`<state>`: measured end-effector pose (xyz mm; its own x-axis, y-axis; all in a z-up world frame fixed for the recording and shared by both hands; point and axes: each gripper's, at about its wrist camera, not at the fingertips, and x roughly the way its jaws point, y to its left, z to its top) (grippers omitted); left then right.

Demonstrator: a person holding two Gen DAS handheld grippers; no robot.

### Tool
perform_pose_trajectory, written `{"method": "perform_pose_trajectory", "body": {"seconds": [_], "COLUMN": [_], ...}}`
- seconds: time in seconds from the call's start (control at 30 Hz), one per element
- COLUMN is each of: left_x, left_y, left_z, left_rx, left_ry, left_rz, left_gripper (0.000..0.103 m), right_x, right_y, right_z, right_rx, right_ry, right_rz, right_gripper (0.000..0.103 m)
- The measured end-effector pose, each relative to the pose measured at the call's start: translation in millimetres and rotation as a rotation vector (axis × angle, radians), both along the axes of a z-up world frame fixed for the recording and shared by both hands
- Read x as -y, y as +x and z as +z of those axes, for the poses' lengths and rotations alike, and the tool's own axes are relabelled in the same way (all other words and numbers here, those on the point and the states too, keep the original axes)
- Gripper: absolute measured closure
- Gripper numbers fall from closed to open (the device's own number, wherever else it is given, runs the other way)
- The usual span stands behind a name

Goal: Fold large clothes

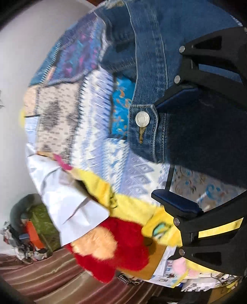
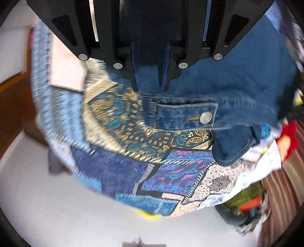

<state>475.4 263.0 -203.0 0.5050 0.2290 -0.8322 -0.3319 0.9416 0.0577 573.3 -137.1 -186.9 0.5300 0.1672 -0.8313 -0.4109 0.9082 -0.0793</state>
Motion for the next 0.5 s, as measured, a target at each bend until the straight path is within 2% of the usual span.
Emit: {"method": "perform_pose_trajectory", "body": {"seconds": [0.13, 0.2, 0.27, 0.37, 0.5], "left_x": [-7, -9, -6, 12, 38], "left_y": [-15, -20, -31, -47, -60], "left_z": [42, 53, 58, 49, 13], "left_rx": [0.054, 0.070, 0.065, 0.025, -0.050], "left_ry": [0.097, 0.075, 0.015, -0.023, 0.003], "left_rz": [0.011, -0.010, -0.066, -0.161, -0.226], "left_gripper": [0.019, 0.019, 0.019, 0.019, 0.019], "right_x": [-8, -22, -41, -74, -117], "right_y": [-26, -41, -54, -77, -97], "right_z": [20, 27, 29, 23, -1], "right_rx": [-0.007, -0.023, -0.038, -0.067, -0.121], "right_ry": [0.054, 0.092, 0.115, 0.127, 0.081], "right_rz": [0.066, 0.116, 0.164, 0.234, 0.296], "right_gripper": [0.084, 0.084, 0.084, 0.084, 0.084]}}
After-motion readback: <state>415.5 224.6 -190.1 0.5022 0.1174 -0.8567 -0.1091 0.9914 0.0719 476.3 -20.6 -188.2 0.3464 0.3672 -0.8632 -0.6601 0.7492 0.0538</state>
